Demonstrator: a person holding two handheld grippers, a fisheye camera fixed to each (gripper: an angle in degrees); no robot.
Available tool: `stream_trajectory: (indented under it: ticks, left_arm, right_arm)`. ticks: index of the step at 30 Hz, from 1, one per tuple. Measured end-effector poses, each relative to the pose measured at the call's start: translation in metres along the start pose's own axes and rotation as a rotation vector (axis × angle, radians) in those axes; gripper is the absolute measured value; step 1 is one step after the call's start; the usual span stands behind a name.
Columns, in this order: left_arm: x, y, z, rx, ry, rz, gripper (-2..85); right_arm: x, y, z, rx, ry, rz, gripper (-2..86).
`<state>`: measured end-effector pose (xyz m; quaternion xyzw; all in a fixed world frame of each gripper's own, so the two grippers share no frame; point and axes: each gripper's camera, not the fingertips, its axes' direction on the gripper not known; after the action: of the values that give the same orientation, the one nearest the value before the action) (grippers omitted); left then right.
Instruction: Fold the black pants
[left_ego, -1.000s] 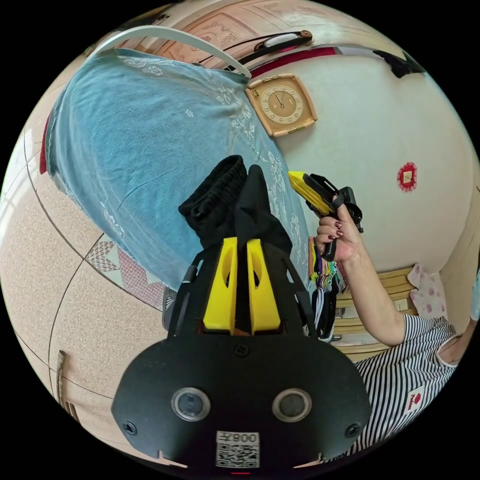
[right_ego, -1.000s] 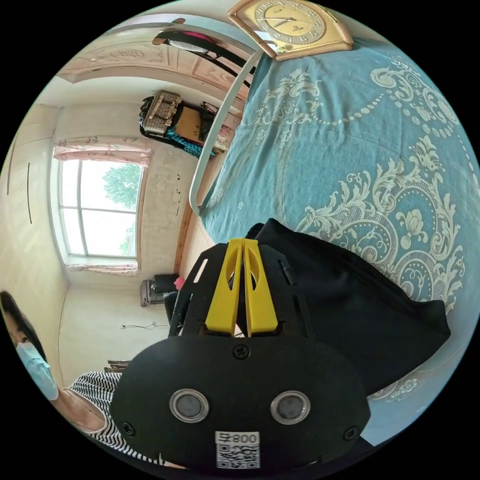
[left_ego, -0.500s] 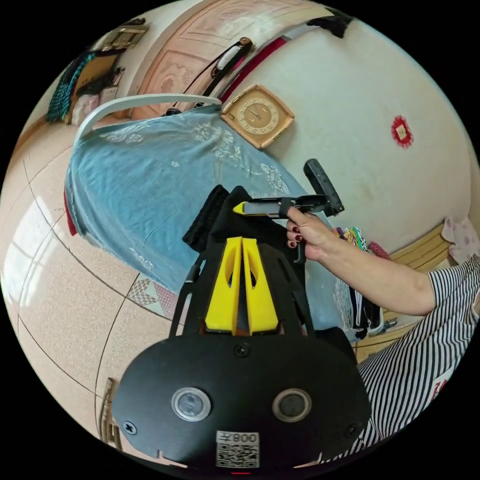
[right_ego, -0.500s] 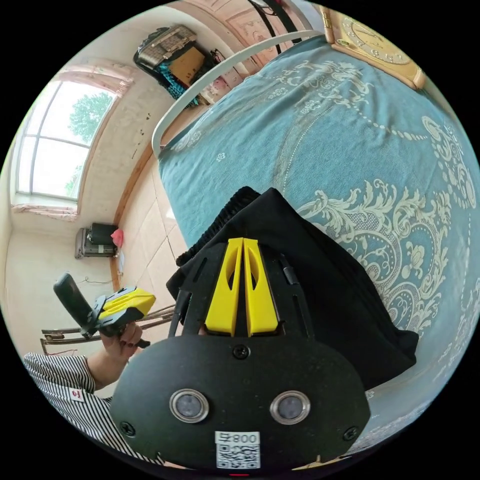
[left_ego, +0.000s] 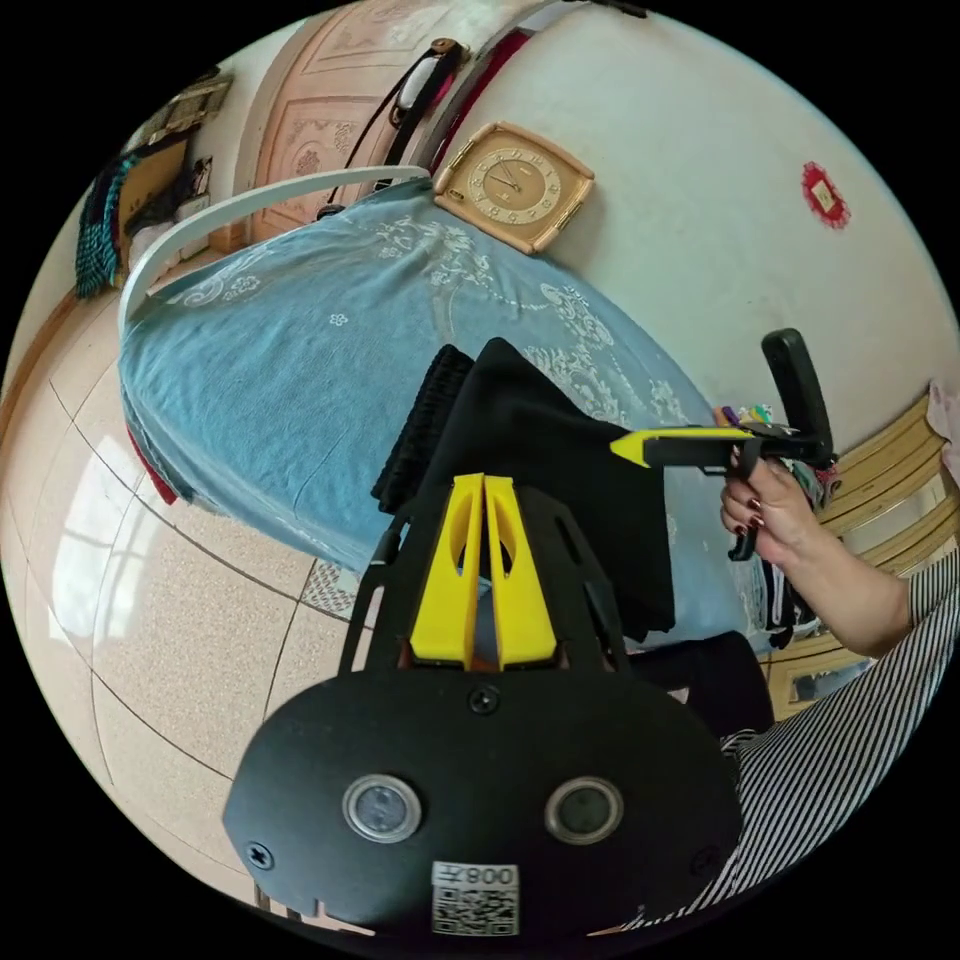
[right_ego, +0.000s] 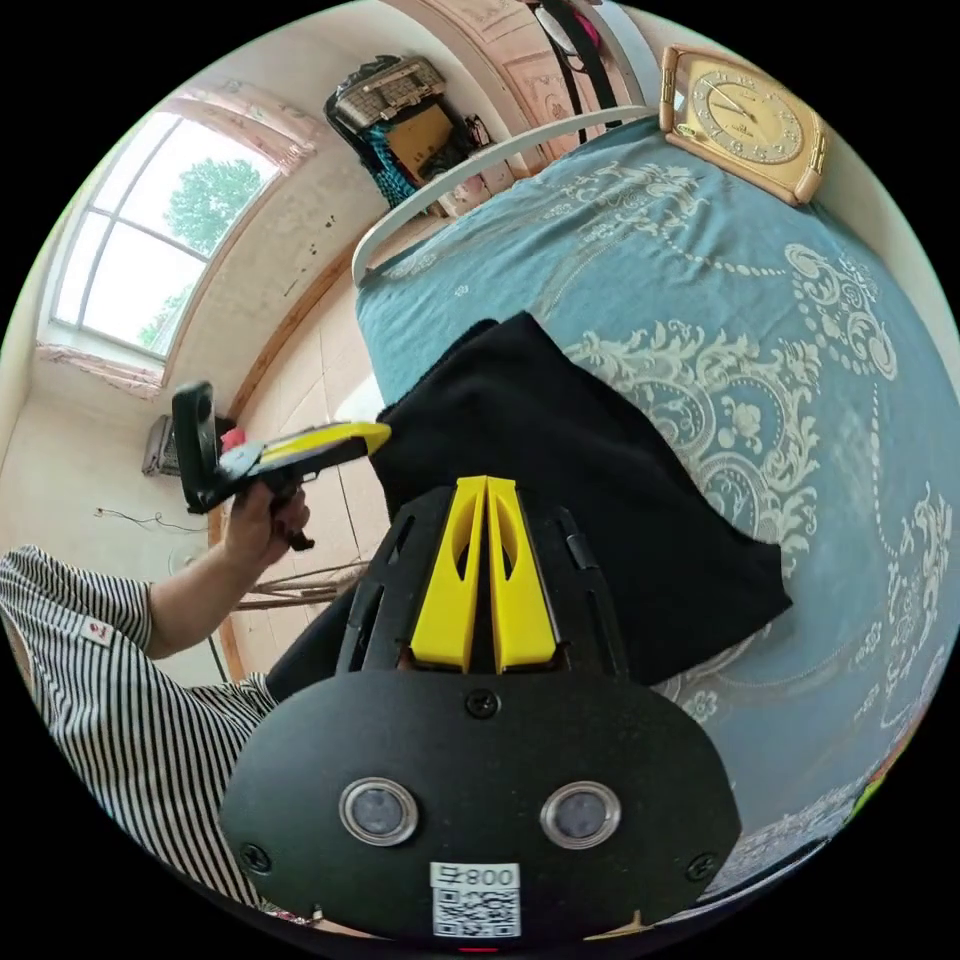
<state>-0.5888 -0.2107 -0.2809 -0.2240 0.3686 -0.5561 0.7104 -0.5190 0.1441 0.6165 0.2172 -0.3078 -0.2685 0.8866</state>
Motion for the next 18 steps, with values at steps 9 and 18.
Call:
stream_trajectory:
  ticks: [9, 18]
  left_arm:
    - [0.041, -0.029, 0.022, -0.130, -0.187, 0.100, 0.1]
    - [0.111, -0.097, 0.033, -0.065, -0.212, 0.240, 0.1]
  right_arm:
    - [-0.029, 0.077, 0.050, -0.106, 0.176, -0.055, 0.1]
    - [-0.033, 0.090, 0.049, -0.102, 0.224, -0.086, 0.3]
